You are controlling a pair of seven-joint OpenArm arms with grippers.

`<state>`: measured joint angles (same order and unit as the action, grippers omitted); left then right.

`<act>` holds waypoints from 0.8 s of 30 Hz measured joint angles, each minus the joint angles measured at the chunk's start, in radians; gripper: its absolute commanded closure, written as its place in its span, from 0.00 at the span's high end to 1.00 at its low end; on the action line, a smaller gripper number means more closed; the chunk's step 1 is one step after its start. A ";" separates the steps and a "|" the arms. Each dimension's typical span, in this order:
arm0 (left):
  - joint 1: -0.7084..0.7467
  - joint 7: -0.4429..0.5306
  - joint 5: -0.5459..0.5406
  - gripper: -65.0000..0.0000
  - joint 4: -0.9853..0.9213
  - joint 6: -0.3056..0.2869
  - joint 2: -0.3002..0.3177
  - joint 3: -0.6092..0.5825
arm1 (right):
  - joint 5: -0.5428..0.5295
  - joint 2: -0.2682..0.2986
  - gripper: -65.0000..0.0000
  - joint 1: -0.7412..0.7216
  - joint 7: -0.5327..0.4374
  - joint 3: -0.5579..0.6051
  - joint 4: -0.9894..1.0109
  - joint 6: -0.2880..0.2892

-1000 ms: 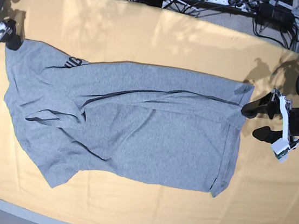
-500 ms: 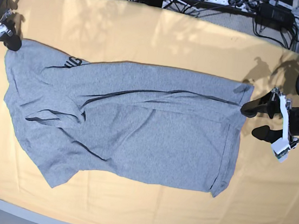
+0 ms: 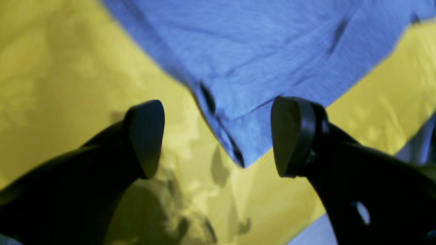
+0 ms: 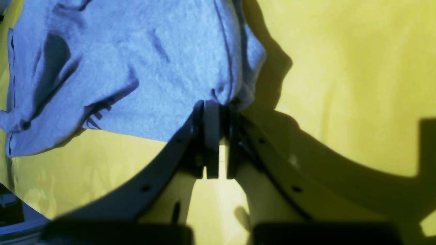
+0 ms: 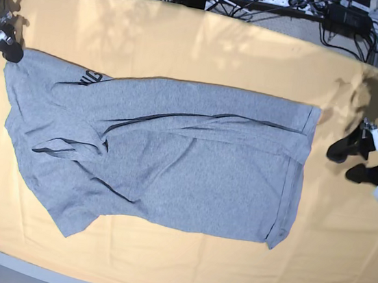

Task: Layout the t-shirt on the table in an organized manner, then fold the t-shirt properly
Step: 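Hold the shirt edge with both grippers and stretch it taut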

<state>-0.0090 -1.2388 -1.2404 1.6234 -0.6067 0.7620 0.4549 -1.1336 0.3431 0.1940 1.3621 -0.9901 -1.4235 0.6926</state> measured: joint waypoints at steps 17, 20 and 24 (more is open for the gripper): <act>0.231 0.124 0.221 0.76 -0.003 0.098 -0.352 0.270 | -0.004 0.036 0.00 -0.001 0.005 0.000 0.000 0.000; 0.231 0.179 0.306 0.76 -0.003 0.102 -0.364 0.213 | -0.003 0.049 0.00 0.000 0.008 0.000 0.000 0.000; 0.225 0.275 0.396 0.76 -0.003 0.139 -0.372 0.113 | -0.004 0.058 0.00 0.000 0.013 0.000 0.000 0.000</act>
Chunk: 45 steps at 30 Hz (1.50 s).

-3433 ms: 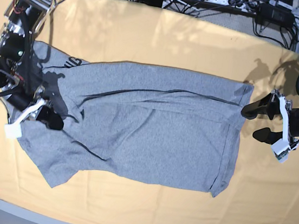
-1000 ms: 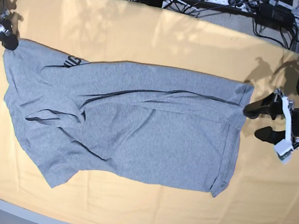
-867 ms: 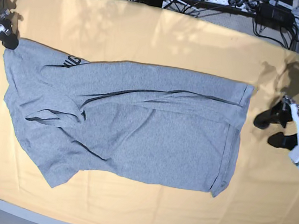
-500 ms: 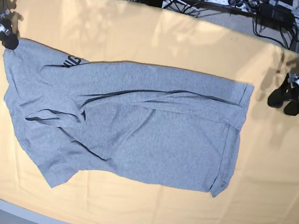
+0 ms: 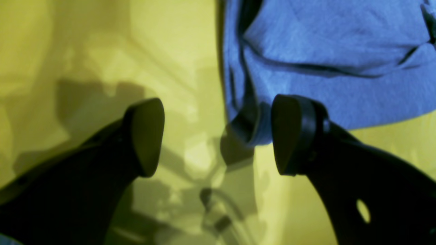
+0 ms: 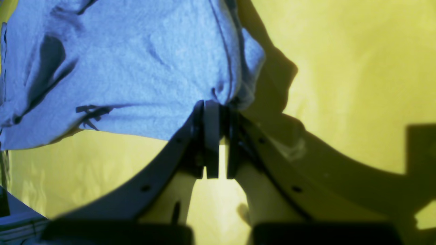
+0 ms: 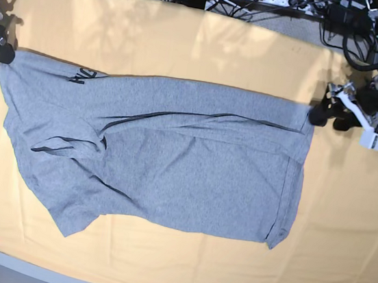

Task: Layout the t-shirt on the table in an organized manner, then fold the t-shirt properly
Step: 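Hold the shirt edge with both grippers and stretch it taut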

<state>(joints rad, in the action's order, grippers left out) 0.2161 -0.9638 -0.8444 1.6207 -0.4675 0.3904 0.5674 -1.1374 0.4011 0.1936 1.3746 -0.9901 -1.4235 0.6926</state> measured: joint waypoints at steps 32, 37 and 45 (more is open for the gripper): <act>-0.008 -0.153 -0.237 0.00 0.013 -0.068 0.159 0.026 | -0.087 0.047 0.00 0.019 0.043 0.047 0.000 0.001; -0.008 -0.244 -0.325 0.00 0.013 -0.122 0.215 0.028 | -0.084 0.058 0.00 0.071 0.040 0.133 0.000 0.000; 0.054 -0.271 -0.411 0.00 0.014 -0.166 0.300 0.028 | -0.091 0.063 0.00 0.156 0.036 0.143 -0.090 0.000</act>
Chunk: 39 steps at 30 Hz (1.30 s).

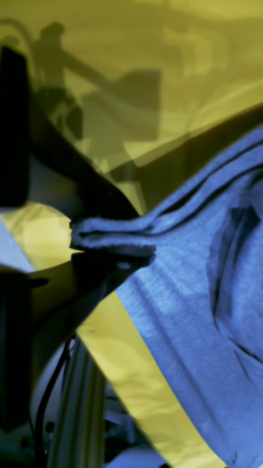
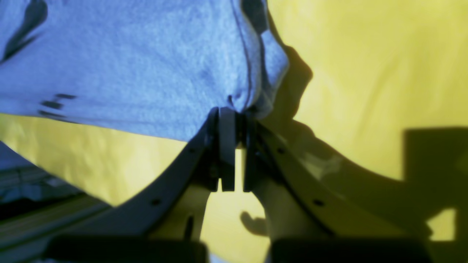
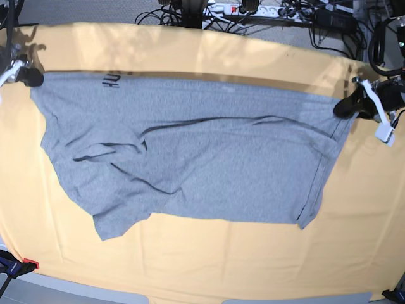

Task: Layout the t-shirt on the table in an organized manner, then fold the t-shirt properly
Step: 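Hold the shirt edge with both grippers and stretch it taut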

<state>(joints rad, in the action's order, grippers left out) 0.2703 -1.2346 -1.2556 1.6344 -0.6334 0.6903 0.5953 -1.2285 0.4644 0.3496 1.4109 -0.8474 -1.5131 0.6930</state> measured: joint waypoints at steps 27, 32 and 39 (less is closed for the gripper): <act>0.195 -0.150 -0.208 0.00 0.002 -0.060 0.138 -0.006 | -0.029 0.003 0.00 0.215 -0.007 0.002 -0.156 0.000; 0.208 -0.161 -0.196 0.00 0.002 -0.060 0.138 -0.006 | -0.029 0.003 0.00 0.215 -0.007 0.002 -0.156 0.000; 0.206 -0.151 -0.181 0.00 0.003 -0.060 0.184 -0.007 | -0.037 0.003 0.00 0.215 -0.006 0.002 -0.156 0.000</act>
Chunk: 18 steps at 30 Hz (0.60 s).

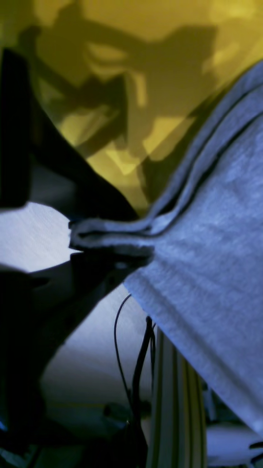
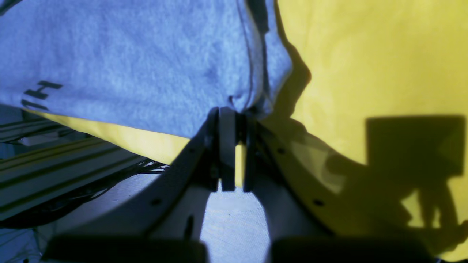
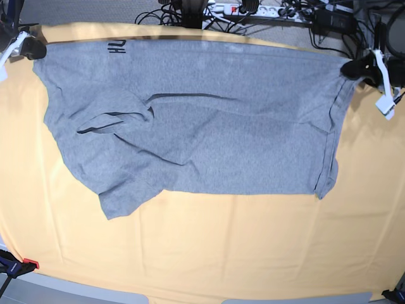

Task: Layout the t-shirt on the table in an organized manner, then fold the t-shirt properly
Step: 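Hold the shirt edge with both grippers and stretch it taut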

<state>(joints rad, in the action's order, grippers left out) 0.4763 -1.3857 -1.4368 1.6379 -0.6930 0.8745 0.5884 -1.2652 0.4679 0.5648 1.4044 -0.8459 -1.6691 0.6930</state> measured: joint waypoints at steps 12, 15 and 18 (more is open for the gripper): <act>0.000 -0.002 -0.034 0.00 0.002 0.000 0.018 0.000 | 0.000 0.000 0.00 0.020 0.003 0.000 0.000 0.000; 0.000 -0.002 -0.042 0.22 0.002 0.000 0.018 0.000 | 0.000 0.000 0.17 0.020 0.003 0.000 0.000 0.000; 0.000 -0.012 -0.028 0.60 0.001 0.000 0.024 0.000 | 0.016 0.013 0.52 0.021 0.003 0.000 0.000 0.000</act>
<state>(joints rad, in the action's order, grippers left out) 0.4767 -1.3979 -1.4647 1.6390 -0.6930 0.8986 0.5884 -1.2491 0.4808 0.5858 1.4075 -0.8459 -1.6691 0.6933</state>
